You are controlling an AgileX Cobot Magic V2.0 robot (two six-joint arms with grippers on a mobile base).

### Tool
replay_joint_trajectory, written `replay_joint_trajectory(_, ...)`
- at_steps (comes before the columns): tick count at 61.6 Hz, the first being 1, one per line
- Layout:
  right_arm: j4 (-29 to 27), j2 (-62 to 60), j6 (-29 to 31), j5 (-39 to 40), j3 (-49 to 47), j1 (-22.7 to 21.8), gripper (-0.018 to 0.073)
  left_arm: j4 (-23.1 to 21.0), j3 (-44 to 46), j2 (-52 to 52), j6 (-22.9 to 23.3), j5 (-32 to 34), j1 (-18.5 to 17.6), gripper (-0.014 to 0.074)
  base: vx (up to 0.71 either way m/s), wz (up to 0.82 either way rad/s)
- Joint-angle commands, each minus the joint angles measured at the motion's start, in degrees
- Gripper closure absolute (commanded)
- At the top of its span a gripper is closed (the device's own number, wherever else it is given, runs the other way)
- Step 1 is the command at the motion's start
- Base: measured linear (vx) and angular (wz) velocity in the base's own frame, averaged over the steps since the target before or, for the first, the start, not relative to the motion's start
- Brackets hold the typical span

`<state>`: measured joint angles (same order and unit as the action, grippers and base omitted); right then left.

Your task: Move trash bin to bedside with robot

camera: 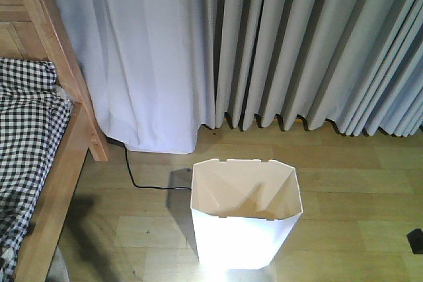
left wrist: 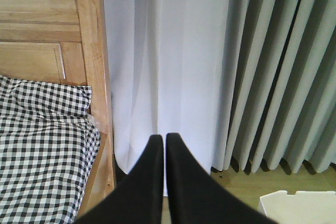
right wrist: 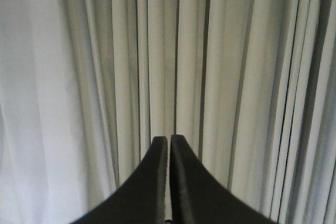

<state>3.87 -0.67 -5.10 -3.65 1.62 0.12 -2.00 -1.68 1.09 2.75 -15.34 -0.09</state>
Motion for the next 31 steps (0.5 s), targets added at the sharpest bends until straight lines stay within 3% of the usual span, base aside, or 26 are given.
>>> replay_joint_trajectory(1, 0.9, -0.8, 0.8, 4.7, 1.0, 0.1, 0.057, -0.5, -1.6, 0.6, 0.5, 4.3, -0.3, 0.0602, 0.0, 0.0)
replay_joint_trajectory(31, 0.8, -0.8, 1.7, 4.6, 1.0, 0.1, 0.057, -0.5, -1.6, 0.6, 0.5, 4.3, -0.3, 0.0602, 0.0, 0.0)
